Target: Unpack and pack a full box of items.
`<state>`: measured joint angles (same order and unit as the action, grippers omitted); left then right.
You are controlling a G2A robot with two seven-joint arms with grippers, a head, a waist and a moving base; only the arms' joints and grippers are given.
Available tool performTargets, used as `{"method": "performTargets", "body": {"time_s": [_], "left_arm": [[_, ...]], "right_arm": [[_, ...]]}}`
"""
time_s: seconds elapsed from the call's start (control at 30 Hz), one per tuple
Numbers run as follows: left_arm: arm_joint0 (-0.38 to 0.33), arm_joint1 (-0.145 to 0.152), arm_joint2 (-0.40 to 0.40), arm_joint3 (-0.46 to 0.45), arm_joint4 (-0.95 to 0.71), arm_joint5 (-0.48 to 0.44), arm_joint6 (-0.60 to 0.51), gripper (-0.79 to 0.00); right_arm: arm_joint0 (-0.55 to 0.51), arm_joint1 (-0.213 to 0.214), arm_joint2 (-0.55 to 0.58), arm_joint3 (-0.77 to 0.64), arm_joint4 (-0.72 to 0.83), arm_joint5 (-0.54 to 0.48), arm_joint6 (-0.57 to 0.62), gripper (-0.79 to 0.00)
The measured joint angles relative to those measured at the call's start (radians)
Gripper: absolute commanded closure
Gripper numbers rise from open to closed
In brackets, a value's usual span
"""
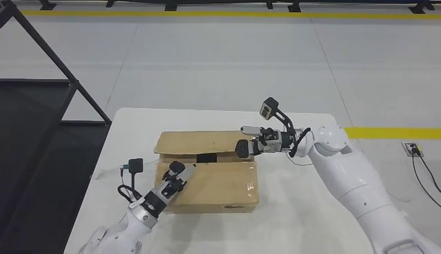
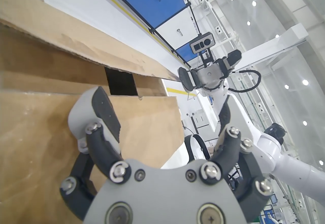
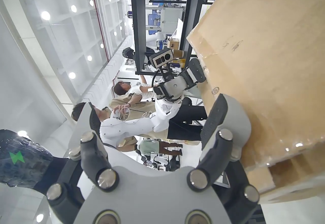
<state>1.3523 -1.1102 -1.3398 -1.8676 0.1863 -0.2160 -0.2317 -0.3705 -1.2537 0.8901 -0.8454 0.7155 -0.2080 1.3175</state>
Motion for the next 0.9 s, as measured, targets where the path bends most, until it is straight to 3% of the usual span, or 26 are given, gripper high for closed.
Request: {"method": "performTargets", "body": {"time_s": [0.53,0.7,0.9], "left_arm": [[0.046,-0.01,-0.06,-0.031,-0.069,-0.045,0.086,-0.785],[0.107,-0.01,-0.162,-0.031,-0.178,-0.098,0.167,-0.785],[0.16,-0.007,-0.29,0.039,-0.308,-0.108,0.167,-0.785]], "right_arm": [[-0.034,-0.01,-0.017,0.0,-0.117,-0.051,-0.073,-0.785],[-0.045,-0.011,-0.01,0.001,-0.123,-0.054,-0.075,-0.785],[-0.06,-0.009,0.005,-0.003,-0.127,-0.079,-0.054,-0.785]]}}
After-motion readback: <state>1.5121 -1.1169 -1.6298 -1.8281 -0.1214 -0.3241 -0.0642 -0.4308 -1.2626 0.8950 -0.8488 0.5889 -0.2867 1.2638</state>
